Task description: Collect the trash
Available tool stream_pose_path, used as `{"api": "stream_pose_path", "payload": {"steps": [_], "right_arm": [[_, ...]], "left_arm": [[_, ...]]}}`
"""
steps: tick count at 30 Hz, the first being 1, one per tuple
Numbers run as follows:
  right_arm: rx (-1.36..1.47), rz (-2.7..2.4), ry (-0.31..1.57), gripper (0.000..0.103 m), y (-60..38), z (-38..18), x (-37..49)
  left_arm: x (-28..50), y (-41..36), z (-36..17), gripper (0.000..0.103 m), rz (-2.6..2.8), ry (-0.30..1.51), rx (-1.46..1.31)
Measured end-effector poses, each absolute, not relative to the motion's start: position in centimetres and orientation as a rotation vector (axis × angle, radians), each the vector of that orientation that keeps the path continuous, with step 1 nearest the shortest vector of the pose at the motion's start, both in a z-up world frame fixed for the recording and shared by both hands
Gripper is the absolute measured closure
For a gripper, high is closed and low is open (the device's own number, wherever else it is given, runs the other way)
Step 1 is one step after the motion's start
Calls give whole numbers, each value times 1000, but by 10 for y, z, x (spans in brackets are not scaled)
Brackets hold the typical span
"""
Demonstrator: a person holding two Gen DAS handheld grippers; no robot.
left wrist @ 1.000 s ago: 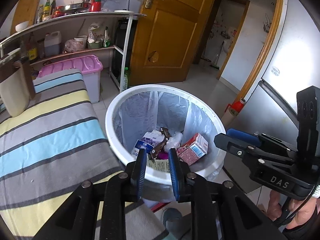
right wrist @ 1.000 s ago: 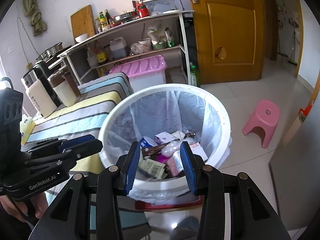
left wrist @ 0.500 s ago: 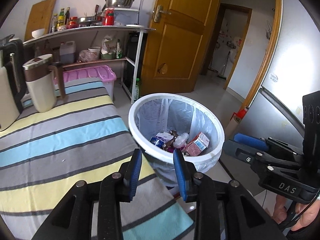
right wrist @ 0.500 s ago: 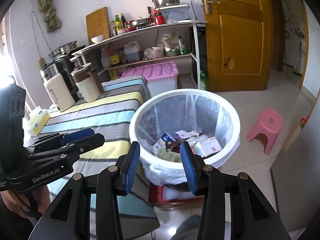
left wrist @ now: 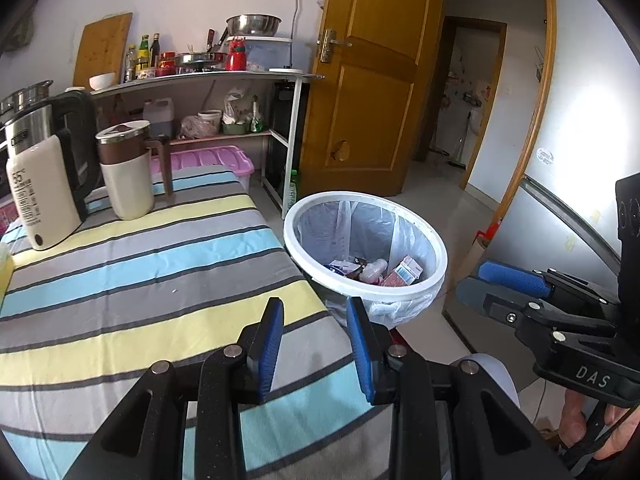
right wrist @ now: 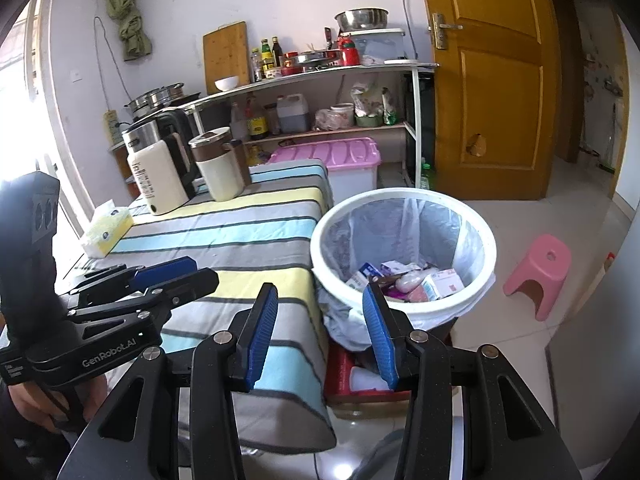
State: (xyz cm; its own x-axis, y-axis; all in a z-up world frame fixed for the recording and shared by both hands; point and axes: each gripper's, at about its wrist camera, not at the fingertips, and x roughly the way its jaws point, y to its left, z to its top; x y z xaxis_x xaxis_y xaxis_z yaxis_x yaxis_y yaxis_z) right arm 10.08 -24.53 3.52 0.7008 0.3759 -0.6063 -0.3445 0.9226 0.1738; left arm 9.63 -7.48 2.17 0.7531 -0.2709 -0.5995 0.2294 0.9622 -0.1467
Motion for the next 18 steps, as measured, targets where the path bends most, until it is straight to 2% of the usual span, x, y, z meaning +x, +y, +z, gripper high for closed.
{"api": "stream_pose_path", "payload": {"steps": [18], "right_arm": [[27,408,661,57,-241,40,63]], "left_arm": [[56,-64,27,70,-225,630,-61]]}}
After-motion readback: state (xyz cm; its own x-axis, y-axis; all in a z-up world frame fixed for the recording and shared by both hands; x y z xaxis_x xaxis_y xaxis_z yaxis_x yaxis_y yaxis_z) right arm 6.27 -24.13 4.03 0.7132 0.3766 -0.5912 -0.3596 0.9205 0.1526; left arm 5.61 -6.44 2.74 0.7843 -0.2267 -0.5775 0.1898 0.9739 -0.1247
